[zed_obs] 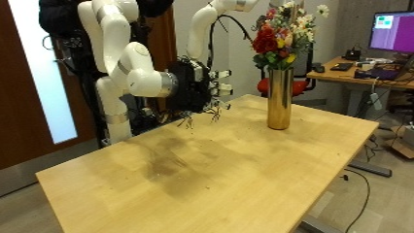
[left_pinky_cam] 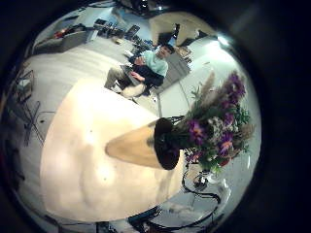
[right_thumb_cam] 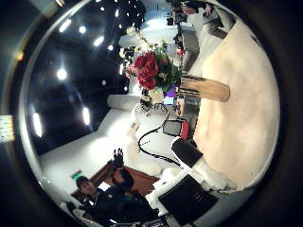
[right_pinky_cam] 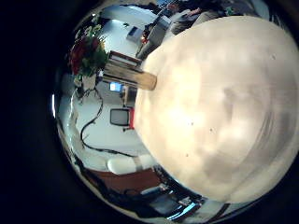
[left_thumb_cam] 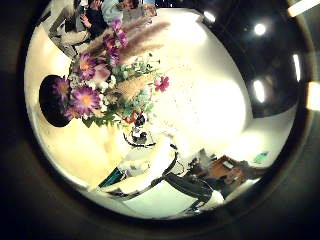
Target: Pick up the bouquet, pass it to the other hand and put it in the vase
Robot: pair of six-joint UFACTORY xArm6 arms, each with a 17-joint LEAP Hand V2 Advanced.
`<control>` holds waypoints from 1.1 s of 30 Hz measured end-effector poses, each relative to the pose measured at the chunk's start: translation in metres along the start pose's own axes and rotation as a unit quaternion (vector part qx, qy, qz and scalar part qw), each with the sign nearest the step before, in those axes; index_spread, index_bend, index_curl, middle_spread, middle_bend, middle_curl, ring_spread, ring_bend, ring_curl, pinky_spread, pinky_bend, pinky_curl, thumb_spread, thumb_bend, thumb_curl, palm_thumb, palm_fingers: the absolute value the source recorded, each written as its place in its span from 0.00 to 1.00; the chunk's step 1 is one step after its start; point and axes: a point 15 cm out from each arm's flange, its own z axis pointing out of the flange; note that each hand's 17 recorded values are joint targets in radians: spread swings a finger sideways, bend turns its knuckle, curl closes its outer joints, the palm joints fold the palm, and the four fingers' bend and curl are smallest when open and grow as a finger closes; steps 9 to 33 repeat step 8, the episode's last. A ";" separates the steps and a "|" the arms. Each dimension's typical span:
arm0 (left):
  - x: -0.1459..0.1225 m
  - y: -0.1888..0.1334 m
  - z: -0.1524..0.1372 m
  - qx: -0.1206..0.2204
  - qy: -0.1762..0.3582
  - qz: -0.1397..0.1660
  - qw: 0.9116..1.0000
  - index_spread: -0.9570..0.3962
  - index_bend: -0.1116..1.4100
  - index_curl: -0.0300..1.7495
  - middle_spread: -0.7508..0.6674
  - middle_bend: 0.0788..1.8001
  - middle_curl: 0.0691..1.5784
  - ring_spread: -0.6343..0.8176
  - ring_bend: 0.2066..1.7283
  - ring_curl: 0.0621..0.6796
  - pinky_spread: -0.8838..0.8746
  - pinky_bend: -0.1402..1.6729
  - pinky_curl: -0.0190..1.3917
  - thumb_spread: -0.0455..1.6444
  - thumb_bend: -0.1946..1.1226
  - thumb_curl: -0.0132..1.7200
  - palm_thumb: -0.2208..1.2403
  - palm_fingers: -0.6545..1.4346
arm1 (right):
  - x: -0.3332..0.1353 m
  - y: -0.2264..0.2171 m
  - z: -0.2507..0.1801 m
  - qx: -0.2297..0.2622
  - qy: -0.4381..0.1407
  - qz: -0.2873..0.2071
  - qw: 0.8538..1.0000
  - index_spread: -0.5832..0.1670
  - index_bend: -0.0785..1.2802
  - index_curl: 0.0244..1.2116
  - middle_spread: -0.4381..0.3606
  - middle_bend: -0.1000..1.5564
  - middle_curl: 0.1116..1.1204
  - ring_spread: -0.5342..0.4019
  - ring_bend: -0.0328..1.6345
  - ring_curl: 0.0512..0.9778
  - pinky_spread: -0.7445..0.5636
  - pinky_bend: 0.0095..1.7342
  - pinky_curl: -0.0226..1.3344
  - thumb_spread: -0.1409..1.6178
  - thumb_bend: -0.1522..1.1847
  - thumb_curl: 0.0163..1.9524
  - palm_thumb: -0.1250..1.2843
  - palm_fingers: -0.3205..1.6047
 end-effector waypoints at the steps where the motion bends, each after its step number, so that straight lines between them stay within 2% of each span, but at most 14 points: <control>1: 0.000 0.002 -0.002 0.002 0.000 -0.001 1.000 0.84 0.14 0.13 0.96 0.04 0.08 0.89 0.14 0.18 0.85 0.22 0.24 0.51 0.12 0.20 0.37 0.22 | 0.000 0.000 0.000 0.000 0.000 0.000 1.000 0.34 0.17 0.17 0.74 0.17 0.16 0.76 0.27 0.23 0.84 0.29 0.25 0.63 0.09 0.19 0.57 0.15; 8: 0.001 0.026 0.002 0.004 0.008 -0.017 1.000 0.84 0.15 0.10 0.96 0.04 0.05 0.90 0.12 0.18 0.85 0.20 0.23 0.51 0.12 0.20 0.37 0.23 | 0.000 -0.001 -0.002 0.002 0.001 -0.006 1.000 0.34 0.17 0.17 0.74 0.17 0.16 0.76 0.27 0.23 0.84 0.29 0.25 0.63 0.09 0.19 0.57 0.15; 33: 0.001 0.026 0.002 0.004 0.008 -0.017 1.000 0.84 0.15 0.10 0.96 0.04 0.05 0.90 0.12 0.18 0.85 0.20 0.23 0.51 0.12 0.20 0.37 0.23 | 0.000 -0.001 -0.002 0.002 0.001 -0.006 1.000 0.34 0.17 0.17 0.74 0.17 0.16 0.76 0.27 0.23 0.84 0.29 0.25 0.63 0.09 0.19 0.57 0.15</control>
